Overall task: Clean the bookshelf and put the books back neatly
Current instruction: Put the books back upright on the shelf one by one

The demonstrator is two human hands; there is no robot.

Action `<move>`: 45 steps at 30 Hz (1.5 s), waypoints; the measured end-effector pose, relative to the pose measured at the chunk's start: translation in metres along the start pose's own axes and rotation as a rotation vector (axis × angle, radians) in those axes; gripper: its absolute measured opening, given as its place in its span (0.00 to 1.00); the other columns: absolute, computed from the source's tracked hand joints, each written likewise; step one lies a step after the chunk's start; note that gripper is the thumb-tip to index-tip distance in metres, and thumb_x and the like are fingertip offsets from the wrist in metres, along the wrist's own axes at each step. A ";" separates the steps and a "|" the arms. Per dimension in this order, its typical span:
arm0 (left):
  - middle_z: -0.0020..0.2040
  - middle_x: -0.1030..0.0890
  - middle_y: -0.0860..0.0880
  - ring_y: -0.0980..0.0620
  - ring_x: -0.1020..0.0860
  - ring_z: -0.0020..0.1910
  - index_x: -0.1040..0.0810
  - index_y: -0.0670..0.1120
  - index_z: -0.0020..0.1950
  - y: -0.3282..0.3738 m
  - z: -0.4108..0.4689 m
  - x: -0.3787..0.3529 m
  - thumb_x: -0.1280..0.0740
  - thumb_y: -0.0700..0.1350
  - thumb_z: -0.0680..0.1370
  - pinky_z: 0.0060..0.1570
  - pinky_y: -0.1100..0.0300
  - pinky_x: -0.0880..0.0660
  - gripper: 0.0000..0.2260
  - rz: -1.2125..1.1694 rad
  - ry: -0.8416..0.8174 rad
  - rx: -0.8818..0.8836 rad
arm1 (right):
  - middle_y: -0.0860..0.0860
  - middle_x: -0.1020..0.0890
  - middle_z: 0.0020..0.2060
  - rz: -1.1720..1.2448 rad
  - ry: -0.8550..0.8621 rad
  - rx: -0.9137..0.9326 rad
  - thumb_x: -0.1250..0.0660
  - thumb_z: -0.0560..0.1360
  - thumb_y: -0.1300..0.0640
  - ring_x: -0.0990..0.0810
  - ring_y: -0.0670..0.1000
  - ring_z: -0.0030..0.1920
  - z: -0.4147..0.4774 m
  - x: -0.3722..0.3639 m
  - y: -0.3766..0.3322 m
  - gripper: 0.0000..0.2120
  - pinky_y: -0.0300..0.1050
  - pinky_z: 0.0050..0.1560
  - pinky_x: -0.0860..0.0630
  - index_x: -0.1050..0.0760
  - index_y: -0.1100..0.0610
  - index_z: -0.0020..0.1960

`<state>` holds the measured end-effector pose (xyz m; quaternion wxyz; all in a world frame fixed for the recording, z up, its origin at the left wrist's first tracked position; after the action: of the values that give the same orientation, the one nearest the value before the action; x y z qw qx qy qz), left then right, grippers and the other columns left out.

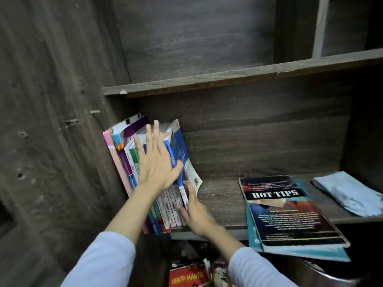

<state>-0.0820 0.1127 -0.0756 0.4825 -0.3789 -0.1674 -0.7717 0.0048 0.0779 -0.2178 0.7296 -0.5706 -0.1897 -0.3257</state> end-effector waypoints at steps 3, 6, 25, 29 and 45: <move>0.65 0.27 0.43 0.42 0.29 0.65 0.29 0.41 0.65 -0.002 0.003 -0.006 0.29 0.59 0.66 0.70 0.45 0.62 0.33 -0.003 0.123 -0.020 | 0.45 0.50 0.77 0.053 -0.076 -0.044 0.44 0.78 0.38 0.36 0.56 0.72 0.009 -0.002 0.016 0.35 0.53 0.70 0.38 0.62 0.42 0.75; 0.54 0.22 0.46 0.43 0.24 0.54 0.26 0.43 0.58 -0.004 0.008 -0.007 0.26 0.60 0.61 0.68 0.46 0.52 0.33 -0.016 0.249 -0.014 | 0.46 0.45 0.76 0.128 -0.126 -0.065 0.34 0.71 0.37 0.39 0.52 0.73 0.016 -0.003 0.035 0.43 0.54 0.72 0.40 0.61 0.37 0.74; 0.70 0.34 0.49 0.48 0.38 0.70 0.40 0.48 0.74 -0.009 0.002 0.002 0.24 0.61 0.61 0.71 0.52 0.53 0.48 -0.098 0.038 -0.042 | 0.52 0.42 0.76 0.054 -0.136 -0.155 0.25 0.68 0.54 0.41 0.50 0.74 0.012 -0.011 0.066 0.47 0.39 0.72 0.45 0.50 0.53 0.77; 0.71 0.35 0.49 0.48 0.40 0.72 0.41 0.48 0.74 -0.009 0.002 0.002 0.24 0.61 0.61 0.72 0.50 0.58 0.48 -0.074 -0.001 -0.016 | 0.53 0.44 0.76 -0.107 -0.174 -0.152 0.30 0.73 0.50 0.44 0.52 0.75 0.007 -0.013 0.058 0.43 0.40 0.72 0.47 0.53 0.54 0.78; 0.58 0.23 0.46 0.42 0.25 0.58 0.23 0.47 0.58 0.104 -0.025 0.002 0.42 0.50 0.72 0.58 0.46 0.32 0.18 -0.416 0.261 0.031 | 0.57 0.29 0.65 -0.558 0.369 -0.593 0.41 0.77 0.53 0.33 0.59 0.66 -0.080 0.178 0.096 0.18 0.52 0.62 0.34 0.31 0.60 0.65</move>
<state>-0.0023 0.0466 -0.1015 0.3366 -0.2260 -0.1897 -0.8942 0.1910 -0.0319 -0.1923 0.4405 -0.6143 -0.1014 -0.6467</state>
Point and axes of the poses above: each hand's wrist, its own z-axis towards the middle knuckle, its own x-axis out of the back of the hand, y = z × x, the point moved 3 cm from there along z, towards the middle knuckle
